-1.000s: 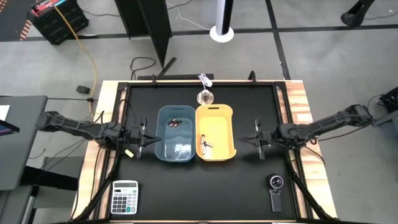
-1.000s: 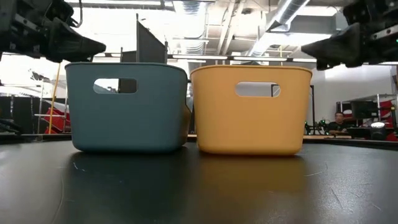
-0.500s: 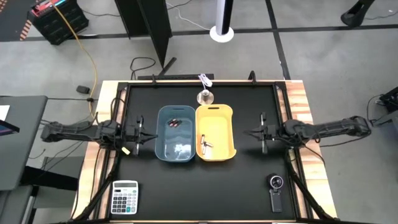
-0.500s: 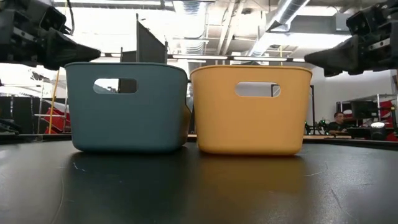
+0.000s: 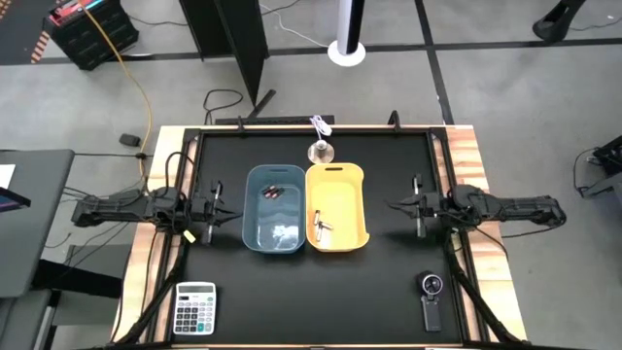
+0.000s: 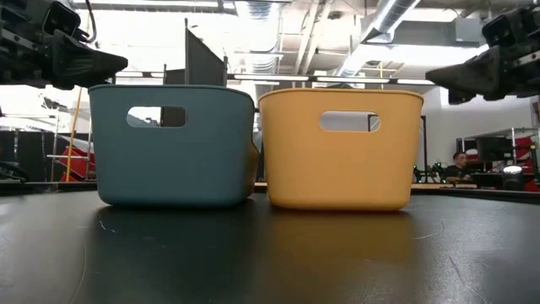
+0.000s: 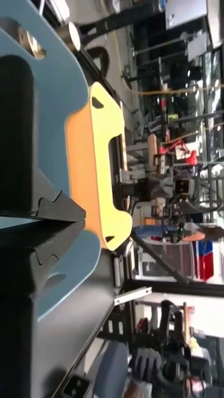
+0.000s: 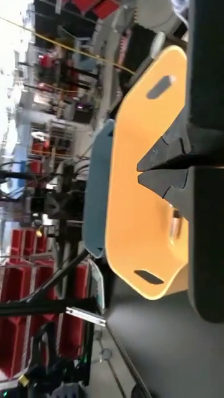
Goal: Sort batteries
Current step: Return to Home Position
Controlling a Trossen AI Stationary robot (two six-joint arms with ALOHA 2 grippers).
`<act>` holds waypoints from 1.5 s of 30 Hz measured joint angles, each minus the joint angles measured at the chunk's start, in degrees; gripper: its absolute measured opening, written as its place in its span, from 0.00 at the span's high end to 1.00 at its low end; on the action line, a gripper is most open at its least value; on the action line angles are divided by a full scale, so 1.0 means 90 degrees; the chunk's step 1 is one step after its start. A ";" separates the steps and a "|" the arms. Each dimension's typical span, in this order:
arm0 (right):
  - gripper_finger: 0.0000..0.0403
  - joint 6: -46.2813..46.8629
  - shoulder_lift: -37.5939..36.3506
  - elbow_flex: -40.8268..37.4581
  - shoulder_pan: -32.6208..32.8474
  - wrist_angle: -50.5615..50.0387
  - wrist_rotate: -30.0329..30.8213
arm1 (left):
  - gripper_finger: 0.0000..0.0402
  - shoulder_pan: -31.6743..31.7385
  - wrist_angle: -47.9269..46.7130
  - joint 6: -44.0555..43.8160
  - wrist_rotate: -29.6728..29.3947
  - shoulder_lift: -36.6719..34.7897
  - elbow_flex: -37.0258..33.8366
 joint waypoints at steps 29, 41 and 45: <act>0.89 0.1805 -0.0060 -0.0008 -0.0233 -0.0038 -0.0075 | 1.00 -0.0002 -0.0028 -0.0354 0.0029 0.0015 -0.0007; 0.89 0.1820 -0.0060 -0.0010 -0.0233 -0.0045 -0.0073 | 1.00 -0.0004 -0.0032 -0.0354 0.0026 0.0015 -0.0010; 0.89 0.1820 -0.0060 -0.0010 -0.0233 -0.0047 -0.0073 | 1.00 -0.0004 -0.0032 -0.0354 0.0026 0.0015 -0.0010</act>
